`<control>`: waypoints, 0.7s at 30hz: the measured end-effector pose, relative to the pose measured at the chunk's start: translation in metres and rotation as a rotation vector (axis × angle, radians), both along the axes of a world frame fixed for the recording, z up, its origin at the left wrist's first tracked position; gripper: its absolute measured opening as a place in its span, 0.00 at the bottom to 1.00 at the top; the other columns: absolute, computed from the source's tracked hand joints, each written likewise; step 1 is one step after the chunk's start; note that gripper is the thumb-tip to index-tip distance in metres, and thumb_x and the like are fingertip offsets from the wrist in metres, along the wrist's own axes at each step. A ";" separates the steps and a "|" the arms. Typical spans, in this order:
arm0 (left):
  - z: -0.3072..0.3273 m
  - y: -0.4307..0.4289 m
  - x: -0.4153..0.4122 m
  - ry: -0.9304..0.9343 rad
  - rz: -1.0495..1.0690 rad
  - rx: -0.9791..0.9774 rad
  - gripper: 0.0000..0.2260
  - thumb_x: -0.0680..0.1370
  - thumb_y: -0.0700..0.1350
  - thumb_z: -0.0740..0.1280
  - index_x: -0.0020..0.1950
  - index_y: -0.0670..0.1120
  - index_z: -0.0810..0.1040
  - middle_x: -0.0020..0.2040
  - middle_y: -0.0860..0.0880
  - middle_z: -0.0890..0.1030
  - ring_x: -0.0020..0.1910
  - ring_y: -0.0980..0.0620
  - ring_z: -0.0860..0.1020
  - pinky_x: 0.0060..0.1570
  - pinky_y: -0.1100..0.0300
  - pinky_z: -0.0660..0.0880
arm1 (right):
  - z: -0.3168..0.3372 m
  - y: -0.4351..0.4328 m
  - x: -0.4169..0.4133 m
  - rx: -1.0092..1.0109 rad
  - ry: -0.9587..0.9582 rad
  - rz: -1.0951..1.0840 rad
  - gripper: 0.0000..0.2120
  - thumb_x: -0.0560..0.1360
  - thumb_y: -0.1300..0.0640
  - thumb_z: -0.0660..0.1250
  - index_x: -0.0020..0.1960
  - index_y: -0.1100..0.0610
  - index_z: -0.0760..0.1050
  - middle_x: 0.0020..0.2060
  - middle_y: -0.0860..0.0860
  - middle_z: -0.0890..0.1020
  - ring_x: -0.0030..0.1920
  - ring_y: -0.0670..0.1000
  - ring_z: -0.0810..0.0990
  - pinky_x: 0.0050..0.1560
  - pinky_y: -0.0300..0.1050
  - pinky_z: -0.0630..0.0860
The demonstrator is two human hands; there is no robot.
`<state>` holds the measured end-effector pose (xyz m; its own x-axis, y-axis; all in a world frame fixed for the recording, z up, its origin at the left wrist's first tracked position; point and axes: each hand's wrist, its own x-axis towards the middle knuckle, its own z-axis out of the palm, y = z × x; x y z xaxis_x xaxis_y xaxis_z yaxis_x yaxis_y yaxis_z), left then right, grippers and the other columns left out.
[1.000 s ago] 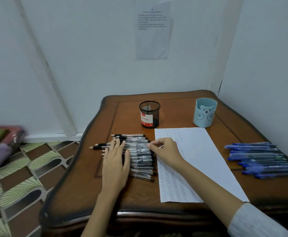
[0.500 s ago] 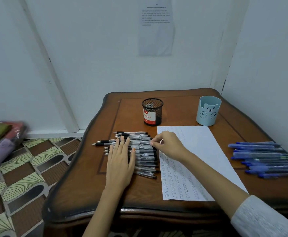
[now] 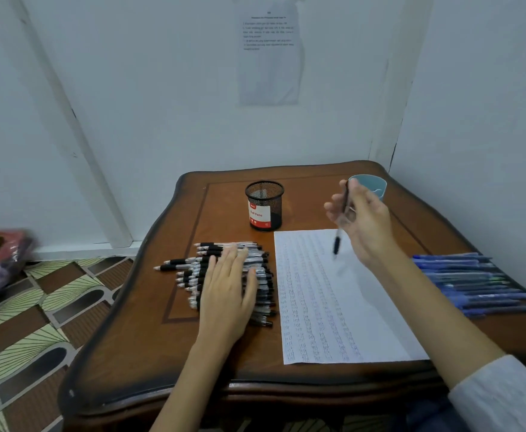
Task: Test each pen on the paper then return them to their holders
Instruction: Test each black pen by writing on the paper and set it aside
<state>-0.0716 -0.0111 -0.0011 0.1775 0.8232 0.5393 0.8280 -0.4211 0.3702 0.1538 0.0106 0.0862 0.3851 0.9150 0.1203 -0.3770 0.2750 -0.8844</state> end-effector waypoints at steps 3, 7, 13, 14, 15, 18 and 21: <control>0.012 0.007 0.029 0.063 -0.100 -0.052 0.22 0.82 0.55 0.51 0.73 0.49 0.66 0.75 0.50 0.63 0.75 0.55 0.58 0.71 0.66 0.39 | 0.000 0.004 0.023 -0.073 0.149 0.063 0.14 0.82 0.48 0.57 0.47 0.54 0.77 0.28 0.48 0.70 0.22 0.43 0.63 0.21 0.33 0.62; 0.018 0.029 0.058 0.223 -0.215 -0.186 0.22 0.83 0.55 0.53 0.75 0.51 0.61 0.77 0.51 0.60 0.75 0.55 0.56 0.72 0.61 0.43 | -0.014 0.007 0.043 -0.178 0.215 0.068 0.11 0.80 0.53 0.56 0.49 0.53 0.77 0.22 0.45 0.64 0.18 0.43 0.56 0.17 0.34 0.54; 0.025 0.064 0.076 0.406 -0.329 -0.370 0.25 0.81 0.59 0.56 0.75 0.51 0.63 0.76 0.49 0.61 0.74 0.51 0.60 0.72 0.53 0.54 | -0.037 0.012 0.059 -0.182 0.303 0.187 0.09 0.78 0.53 0.62 0.50 0.57 0.78 0.31 0.49 0.76 0.19 0.41 0.60 0.17 0.31 0.54; 0.026 0.069 0.077 0.454 -0.337 -0.394 0.25 0.80 0.60 0.56 0.75 0.51 0.63 0.77 0.49 0.60 0.74 0.51 0.60 0.72 0.53 0.55 | -0.040 0.013 0.060 -0.201 0.234 0.179 0.08 0.78 0.57 0.63 0.51 0.59 0.78 0.36 0.51 0.78 0.20 0.41 0.63 0.18 0.30 0.56; 0.027 0.073 0.079 0.498 -0.343 -0.417 0.25 0.80 0.60 0.57 0.75 0.52 0.64 0.77 0.49 0.60 0.74 0.50 0.61 0.71 0.52 0.56 | -0.043 0.015 0.060 -0.219 0.179 0.175 0.07 0.78 0.60 0.62 0.52 0.61 0.78 0.40 0.54 0.81 0.22 0.42 0.68 0.19 0.29 0.60; 0.029 0.082 0.083 0.565 -0.364 -0.486 0.25 0.79 0.61 0.58 0.74 0.53 0.66 0.75 0.49 0.64 0.72 0.50 0.65 0.70 0.51 0.58 | -0.052 0.022 0.059 -0.306 0.183 0.218 0.14 0.81 0.58 0.56 0.51 0.63 0.79 0.43 0.59 0.83 0.33 0.50 0.80 0.33 0.36 0.75; 0.029 0.089 0.083 0.568 -0.376 -0.527 0.26 0.78 0.62 0.59 0.74 0.54 0.65 0.76 0.50 0.62 0.72 0.50 0.65 0.68 0.52 0.60 | -0.057 0.029 0.059 -0.405 0.041 0.221 0.25 0.83 0.49 0.52 0.47 0.64 0.82 0.31 0.59 0.80 0.29 0.52 0.73 0.29 0.39 0.71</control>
<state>0.0118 0.0775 0.0277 0.6155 0.7737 -0.1501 0.7871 -0.5939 0.1664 0.2126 0.0399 0.0293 0.1726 0.9459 -0.2746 -0.4246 -0.1801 -0.8873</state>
